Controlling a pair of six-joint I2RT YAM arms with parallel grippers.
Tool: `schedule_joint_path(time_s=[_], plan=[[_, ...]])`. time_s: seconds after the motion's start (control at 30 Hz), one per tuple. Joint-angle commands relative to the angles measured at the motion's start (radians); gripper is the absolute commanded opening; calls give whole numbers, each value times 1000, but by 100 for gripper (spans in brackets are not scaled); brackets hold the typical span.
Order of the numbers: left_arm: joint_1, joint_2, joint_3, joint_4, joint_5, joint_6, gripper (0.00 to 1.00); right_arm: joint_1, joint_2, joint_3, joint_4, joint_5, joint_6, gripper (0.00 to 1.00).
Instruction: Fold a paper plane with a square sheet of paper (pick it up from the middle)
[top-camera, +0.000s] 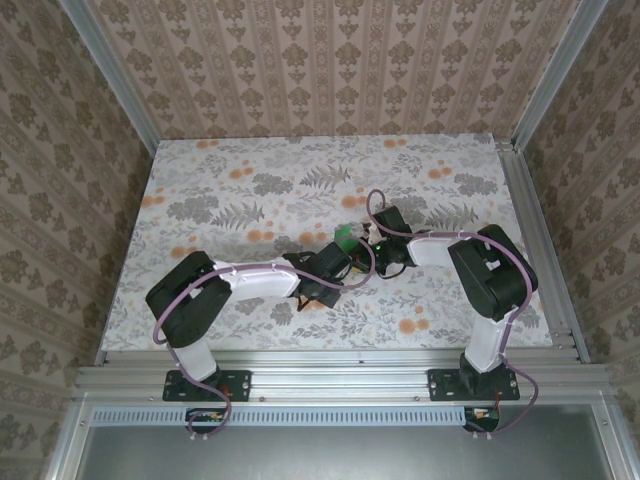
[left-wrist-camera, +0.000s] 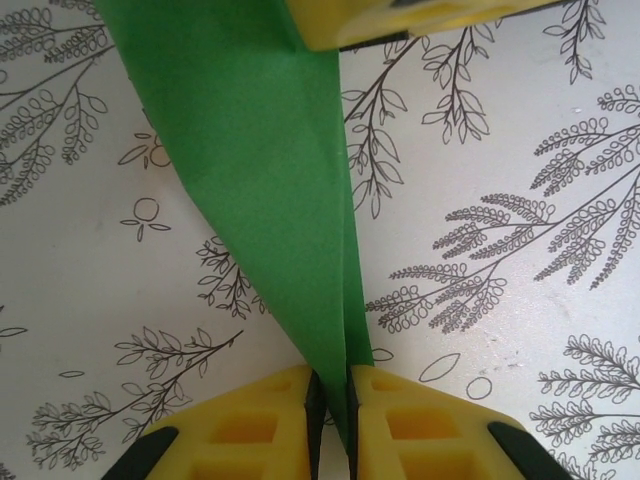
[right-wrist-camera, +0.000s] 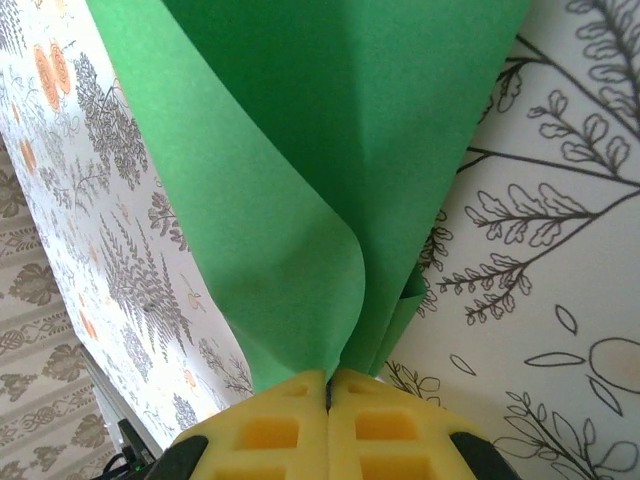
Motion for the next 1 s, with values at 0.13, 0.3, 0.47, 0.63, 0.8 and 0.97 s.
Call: schedule_joint_path(time_s=[0.13, 0.3, 0.47, 0.63, 0.8, 0.97], plan=[[1, 53, -22, -122, -62, 92, 17, 8, 32, 57, -26, 24, -34, 0], [2, 51, -18, -120, -58, 105, 17, 8, 50, 70, -43, 38, -46, 0], [3, 49, -14, -114, -52, 116, 17, 8, 69, 84, -80, 62, -68, 0], [3, 21, -12, -100, -28, 123, 19, 8, 86, 94, -124, 91, -88, 0], [3, -32, -21, -81, 12, 131, 24, 8, 102, 99, -150, 111, -96, 0], [10, -88, -27, -68, 58, 124, 27, 10, 110, 101, -162, 114, -102, 0]])
